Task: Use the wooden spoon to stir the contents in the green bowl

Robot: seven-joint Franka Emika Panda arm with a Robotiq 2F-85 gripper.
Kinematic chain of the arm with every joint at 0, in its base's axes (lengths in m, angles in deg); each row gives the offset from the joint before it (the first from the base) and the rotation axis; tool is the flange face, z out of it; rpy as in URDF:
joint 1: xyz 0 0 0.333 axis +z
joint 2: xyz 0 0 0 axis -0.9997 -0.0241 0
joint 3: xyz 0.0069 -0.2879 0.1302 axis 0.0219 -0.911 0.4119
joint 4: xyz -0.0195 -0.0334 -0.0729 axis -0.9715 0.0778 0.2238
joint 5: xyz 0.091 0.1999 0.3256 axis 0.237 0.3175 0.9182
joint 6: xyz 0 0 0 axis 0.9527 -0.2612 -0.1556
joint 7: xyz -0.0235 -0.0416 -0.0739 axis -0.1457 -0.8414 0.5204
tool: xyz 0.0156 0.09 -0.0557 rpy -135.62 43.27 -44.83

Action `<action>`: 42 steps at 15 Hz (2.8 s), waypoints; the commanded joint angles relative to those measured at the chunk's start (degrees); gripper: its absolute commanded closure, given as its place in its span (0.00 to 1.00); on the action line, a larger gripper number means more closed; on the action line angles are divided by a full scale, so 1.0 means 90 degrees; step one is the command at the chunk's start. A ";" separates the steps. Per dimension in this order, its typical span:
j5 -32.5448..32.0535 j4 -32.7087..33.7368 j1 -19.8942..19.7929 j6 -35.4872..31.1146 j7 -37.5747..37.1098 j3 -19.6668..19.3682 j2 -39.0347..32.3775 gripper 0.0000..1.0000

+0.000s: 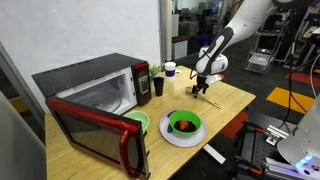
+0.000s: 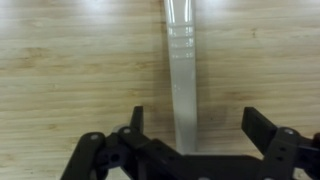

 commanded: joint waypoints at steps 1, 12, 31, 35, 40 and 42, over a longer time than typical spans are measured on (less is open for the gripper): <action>-0.0036 0.0051 -0.0037 -0.0269 -0.0087 -0.0050 -0.0207 0.00; -0.0320 0.0003 0.0163 -0.0515 -0.0425 -0.0192 -0.0231 0.69; -0.3410 -0.0396 0.2824 0.0420 -0.2442 -0.1513 0.0238 0.94; -0.3730 -0.0393 0.3094 0.1376 -0.2682 -0.1217 0.0604 0.94; -0.3749 -0.0471 0.3022 0.2676 -0.2833 -0.0665 0.1269 0.94; -0.3719 -0.0490 0.2969 0.3043 -0.2934 -0.0484 0.1507 0.94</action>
